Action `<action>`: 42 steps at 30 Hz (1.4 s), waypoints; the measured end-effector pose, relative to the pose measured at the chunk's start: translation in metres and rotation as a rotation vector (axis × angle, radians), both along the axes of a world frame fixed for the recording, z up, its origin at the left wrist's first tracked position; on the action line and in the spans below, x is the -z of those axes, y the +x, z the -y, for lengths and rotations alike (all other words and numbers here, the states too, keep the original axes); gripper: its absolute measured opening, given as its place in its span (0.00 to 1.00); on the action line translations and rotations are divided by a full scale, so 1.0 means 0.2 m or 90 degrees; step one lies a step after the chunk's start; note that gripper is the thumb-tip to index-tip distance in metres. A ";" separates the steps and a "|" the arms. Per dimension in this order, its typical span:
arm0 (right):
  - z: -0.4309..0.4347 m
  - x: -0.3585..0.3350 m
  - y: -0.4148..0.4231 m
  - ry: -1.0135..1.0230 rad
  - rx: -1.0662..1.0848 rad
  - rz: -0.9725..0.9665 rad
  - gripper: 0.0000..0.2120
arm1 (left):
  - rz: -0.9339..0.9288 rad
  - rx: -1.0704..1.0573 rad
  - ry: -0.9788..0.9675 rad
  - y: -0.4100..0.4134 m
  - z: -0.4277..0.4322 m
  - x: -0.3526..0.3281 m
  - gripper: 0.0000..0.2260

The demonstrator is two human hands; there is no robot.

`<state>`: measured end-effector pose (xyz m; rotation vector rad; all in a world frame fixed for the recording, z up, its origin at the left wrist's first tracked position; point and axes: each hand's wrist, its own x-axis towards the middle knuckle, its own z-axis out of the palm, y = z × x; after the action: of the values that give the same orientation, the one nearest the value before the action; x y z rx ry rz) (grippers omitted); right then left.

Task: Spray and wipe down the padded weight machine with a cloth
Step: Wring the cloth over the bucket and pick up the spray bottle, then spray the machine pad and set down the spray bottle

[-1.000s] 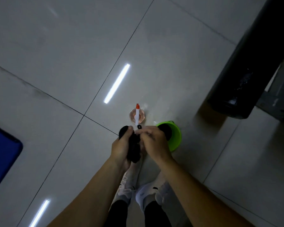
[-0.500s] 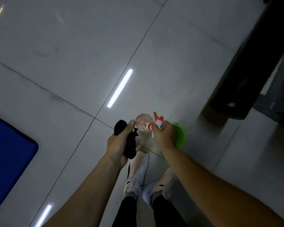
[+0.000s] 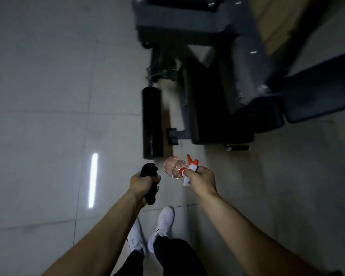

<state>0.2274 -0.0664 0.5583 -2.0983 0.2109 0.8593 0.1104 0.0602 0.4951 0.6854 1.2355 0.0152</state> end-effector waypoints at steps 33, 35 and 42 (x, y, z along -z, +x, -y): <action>1.76 -1.06 2.26 0.321 0.330 0.470 0.27 | 0.185 0.509 0.122 2.80 1.62 -1.13 0.11; 1.70 -1.00 2.44 0.284 0.320 0.463 0.30 | 0.187 0.433 0.164 2.99 1.55 -1.15 0.09; 1.65 -0.73 2.94 0.039 0.302 0.360 0.13 | 0.206 0.344 0.158 3.54 1.24 -1.14 0.13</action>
<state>0.8144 -0.3969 0.7051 -2.0215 0.3510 -0.0149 0.8193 -0.1870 0.7223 1.1680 0.7169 -0.1649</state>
